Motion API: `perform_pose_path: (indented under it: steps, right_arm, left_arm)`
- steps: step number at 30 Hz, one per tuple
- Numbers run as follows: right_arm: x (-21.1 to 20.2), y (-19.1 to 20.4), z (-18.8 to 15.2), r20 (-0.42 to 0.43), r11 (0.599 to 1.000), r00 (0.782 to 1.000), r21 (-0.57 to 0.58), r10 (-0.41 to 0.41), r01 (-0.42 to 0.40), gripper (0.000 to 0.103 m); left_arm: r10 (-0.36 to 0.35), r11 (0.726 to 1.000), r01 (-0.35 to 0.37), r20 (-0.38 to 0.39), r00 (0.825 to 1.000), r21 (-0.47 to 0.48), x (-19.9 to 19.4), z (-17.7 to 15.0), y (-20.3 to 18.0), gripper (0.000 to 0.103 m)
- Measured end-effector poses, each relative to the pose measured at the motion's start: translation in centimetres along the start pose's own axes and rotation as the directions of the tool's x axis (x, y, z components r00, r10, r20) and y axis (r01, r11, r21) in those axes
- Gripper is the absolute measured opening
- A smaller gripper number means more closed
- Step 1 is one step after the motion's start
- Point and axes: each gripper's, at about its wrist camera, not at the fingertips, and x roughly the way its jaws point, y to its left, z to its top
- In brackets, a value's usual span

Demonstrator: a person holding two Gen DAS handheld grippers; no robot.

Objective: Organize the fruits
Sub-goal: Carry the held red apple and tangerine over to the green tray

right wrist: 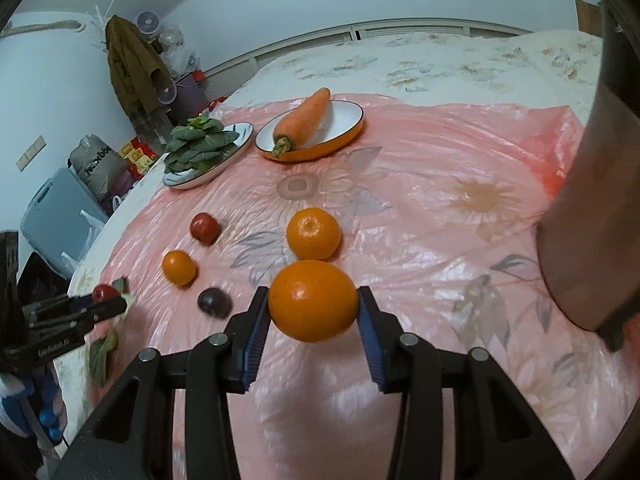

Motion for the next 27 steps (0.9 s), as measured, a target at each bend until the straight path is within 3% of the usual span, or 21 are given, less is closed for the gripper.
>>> perform_pose_path:
  steps: [27]
  right_arm:
    - [-14.1,-2.0,-9.3,0.018,0.996,0.995,0.001,-0.095,0.095,0.041]
  left_arm:
    - [-0.036,0.999,0.036,0.03,0.999,0.004,-8.6,-7.0,-6.9,0.028]
